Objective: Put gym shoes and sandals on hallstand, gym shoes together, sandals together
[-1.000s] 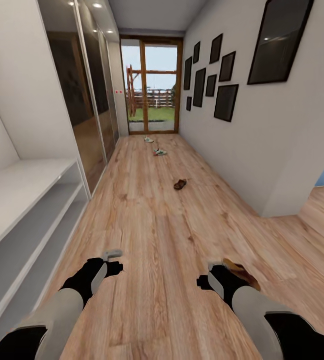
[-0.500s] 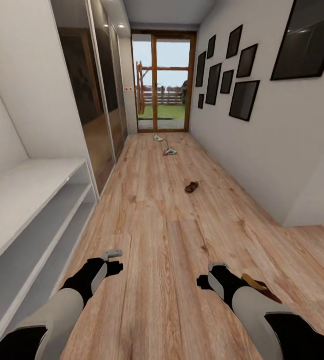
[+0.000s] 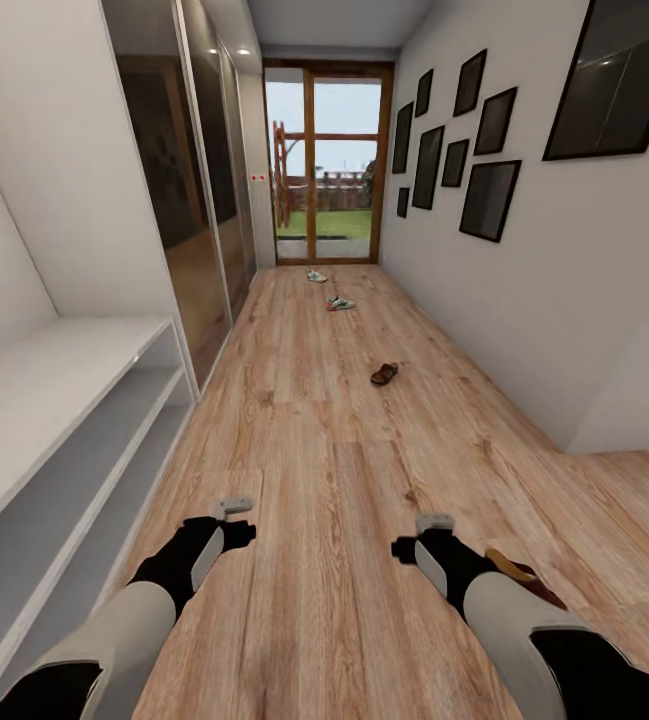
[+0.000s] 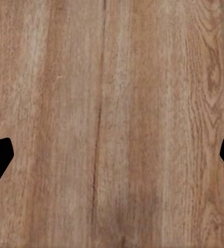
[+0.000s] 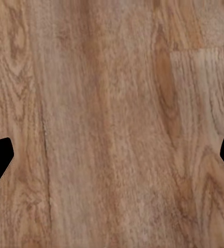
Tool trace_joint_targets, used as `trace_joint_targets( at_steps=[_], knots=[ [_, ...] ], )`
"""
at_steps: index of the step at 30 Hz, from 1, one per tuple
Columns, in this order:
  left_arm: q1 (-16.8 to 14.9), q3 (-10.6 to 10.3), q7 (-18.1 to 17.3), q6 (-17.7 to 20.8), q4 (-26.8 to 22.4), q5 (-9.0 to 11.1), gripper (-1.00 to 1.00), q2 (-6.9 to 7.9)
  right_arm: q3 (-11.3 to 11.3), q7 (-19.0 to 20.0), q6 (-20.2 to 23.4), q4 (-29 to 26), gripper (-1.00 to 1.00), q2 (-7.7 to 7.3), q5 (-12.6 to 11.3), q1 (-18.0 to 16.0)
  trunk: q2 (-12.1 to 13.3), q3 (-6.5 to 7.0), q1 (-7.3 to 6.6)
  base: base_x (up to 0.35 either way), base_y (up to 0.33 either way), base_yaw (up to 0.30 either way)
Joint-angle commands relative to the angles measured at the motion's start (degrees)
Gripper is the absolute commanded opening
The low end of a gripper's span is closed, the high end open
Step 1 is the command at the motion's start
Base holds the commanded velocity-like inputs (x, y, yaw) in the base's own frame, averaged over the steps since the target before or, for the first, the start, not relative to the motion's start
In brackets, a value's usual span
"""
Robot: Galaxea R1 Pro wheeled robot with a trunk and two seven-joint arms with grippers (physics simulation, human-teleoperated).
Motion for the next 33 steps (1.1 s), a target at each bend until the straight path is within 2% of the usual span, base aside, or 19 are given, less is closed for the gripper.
trace_joint_targets(
  at_steps=[1,7,17,29,33],
  knots=[
    [0.0,0.0,0.0,0.0,-0.33,0.0,1.0,0.0,0.0,0.0,0.0,-0.33,1.0,0.0,0.0,0.0,0.0,0.0,0.0,0.0,0.0,0.0],
    [0.0,0.0,0.0,0.0,-2.26,0.0,1.0,0.0,0.0,0.0,0.0,-2.27,1.0,0.0,0.0,0.0,0.0,0.0,0.0,0.0,0.0,0.0],
    [0.0,0.0,0.0,0.0,-5.36,0.0,1.0,0.0,0.0,0.0,0.0,-2.36,1.0,0.0,0.0,0.0,0.0,0.0,0.0,0.0,0.0,0.0],
    [0.03,0.0,-0.02,0.04,-5.54,0.0,1.0,-0.06,0.0,0.02,0.02,-2.27,1.0,0.0,-0.02,-0.05,0.0,0.0,0.0,0.002,0.0,0.0],
    [1.33,0.95,0.05,-0.02,-6.78,0.01,1.0,-0.37,-0.4,0.01,-0.94,-1.08,1.0,0.0,-0.26,0.58,0.0,0.0,0.0,0.138,0.0,0.0]
  ],
)
